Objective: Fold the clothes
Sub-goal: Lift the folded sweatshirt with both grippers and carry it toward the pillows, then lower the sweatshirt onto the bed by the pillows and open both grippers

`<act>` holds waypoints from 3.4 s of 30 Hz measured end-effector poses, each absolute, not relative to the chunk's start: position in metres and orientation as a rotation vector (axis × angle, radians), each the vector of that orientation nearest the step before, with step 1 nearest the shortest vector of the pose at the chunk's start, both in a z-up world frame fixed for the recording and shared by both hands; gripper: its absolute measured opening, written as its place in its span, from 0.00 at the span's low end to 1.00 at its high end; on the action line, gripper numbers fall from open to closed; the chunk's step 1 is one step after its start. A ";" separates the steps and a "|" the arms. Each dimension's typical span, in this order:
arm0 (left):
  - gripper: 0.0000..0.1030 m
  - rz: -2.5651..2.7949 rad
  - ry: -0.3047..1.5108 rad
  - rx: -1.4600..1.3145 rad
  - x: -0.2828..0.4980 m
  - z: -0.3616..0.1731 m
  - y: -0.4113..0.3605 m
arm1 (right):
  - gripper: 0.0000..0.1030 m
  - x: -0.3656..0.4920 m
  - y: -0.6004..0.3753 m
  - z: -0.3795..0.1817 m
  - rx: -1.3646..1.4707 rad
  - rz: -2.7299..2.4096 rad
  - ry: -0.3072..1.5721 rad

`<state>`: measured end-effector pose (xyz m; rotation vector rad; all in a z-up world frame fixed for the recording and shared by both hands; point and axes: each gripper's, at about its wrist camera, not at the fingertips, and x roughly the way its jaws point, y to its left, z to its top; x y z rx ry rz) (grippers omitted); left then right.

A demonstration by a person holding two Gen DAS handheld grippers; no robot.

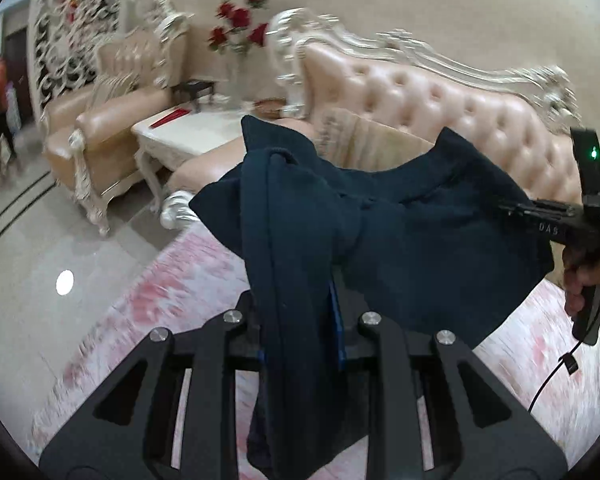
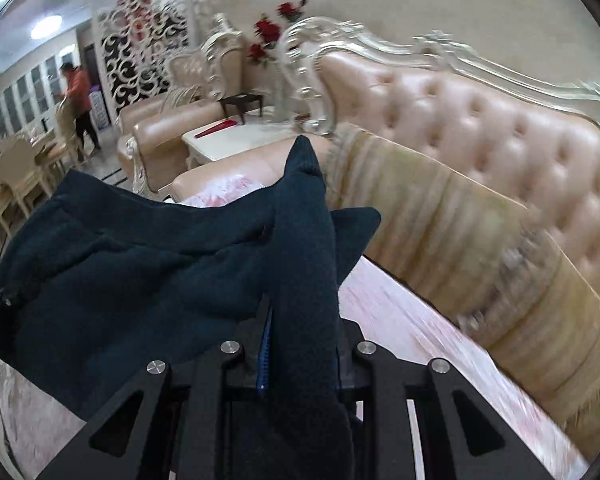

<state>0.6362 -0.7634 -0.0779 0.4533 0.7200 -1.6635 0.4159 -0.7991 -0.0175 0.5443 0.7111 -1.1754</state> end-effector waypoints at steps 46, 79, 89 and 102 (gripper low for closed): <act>0.34 -1.428 0.951 0.235 0.770 -0.152 -0.791 | 0.72 0.433 -0.899 -0.099 0.476 -1.242 0.775; 0.06 -1.473 0.917 0.548 0.725 -0.184 -0.890 | 0.70 0.518 -0.964 -0.129 0.450 -1.284 0.805; 0.06 -1.468 0.788 0.542 0.707 -0.156 -0.851 | 0.78 0.490 -0.949 -0.122 0.534 -1.332 0.678; 0.18 -1.501 0.716 0.594 0.674 -0.158 -0.772 | 0.80 0.465 -0.852 -0.106 0.527 -1.383 0.634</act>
